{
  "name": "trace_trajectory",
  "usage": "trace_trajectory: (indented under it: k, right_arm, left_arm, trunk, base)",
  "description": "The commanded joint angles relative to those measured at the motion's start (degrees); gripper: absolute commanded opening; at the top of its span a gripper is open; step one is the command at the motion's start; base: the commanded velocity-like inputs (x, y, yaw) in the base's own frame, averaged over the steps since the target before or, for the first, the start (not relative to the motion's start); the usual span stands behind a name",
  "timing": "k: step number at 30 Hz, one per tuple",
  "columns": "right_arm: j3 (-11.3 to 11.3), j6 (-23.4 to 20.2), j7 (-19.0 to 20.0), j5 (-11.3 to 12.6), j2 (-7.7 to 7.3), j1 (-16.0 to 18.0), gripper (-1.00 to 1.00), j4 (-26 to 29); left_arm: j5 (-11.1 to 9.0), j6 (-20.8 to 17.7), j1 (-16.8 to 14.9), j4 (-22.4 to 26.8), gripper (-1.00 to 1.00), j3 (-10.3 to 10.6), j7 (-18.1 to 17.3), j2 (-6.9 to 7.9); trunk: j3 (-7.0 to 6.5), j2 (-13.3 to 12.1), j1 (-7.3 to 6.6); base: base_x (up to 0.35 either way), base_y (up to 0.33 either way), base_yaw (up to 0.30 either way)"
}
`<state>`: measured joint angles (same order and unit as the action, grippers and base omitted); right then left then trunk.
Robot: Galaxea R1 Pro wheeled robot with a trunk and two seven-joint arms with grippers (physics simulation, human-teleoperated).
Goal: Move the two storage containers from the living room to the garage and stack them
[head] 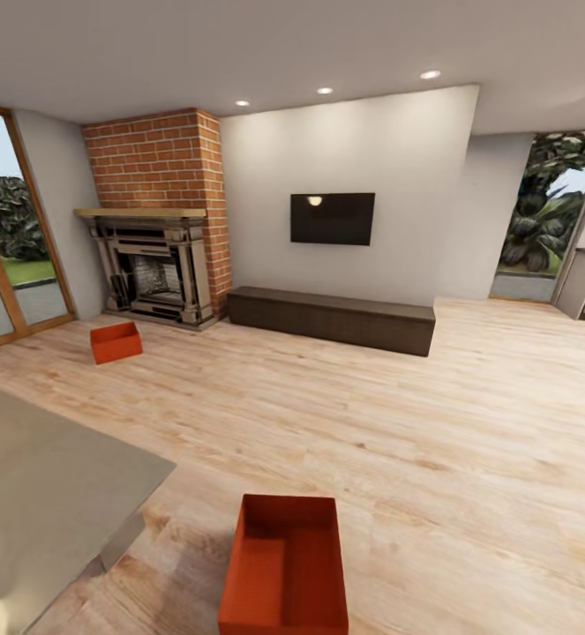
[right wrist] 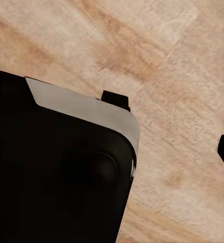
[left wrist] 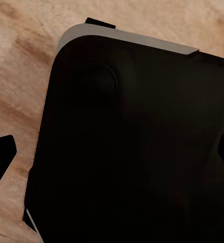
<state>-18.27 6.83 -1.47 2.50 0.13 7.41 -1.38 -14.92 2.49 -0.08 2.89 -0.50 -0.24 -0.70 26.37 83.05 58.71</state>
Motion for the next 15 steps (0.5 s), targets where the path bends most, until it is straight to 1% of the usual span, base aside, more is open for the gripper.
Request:
trace_trajectory:
  k: [1, 5, 15]
  right_arm:
    - [-0.4, 0.3, -0.1, 0.3, 0.03, 0.1, 1.0, -0.1]
    - [-0.4, 0.3, -0.1, 0.3, 0.03, 0.1, 1.0, -0.1]
    - [-0.5, 0.3, -0.1, 0.3, 0.12, 0.1, 1.0, -0.1]
  left_arm:
    - [-0.3, 0.1, 0.0, 0.0, 1.0, 0.0, 0.0, -0.01]
    - [-0.3, 0.2, 0.0, 0.0, 1.0, 0.0, 0.0, -0.01]
    - [-0.2, 0.2, 0.0, 0.1, 1.0, 0.0, 0.0, 0.04]
  trunk:
    - [0.05, 0.0, 0.02]
    - [0.05, 0.0, 0.02]
    - [0.05, 0.0, 0.02]
  base:
    - [0.195, -0.126, 0.0]
    - [0.104, -0.063, 0.0]
    - [0.011, -0.007, 0.0]
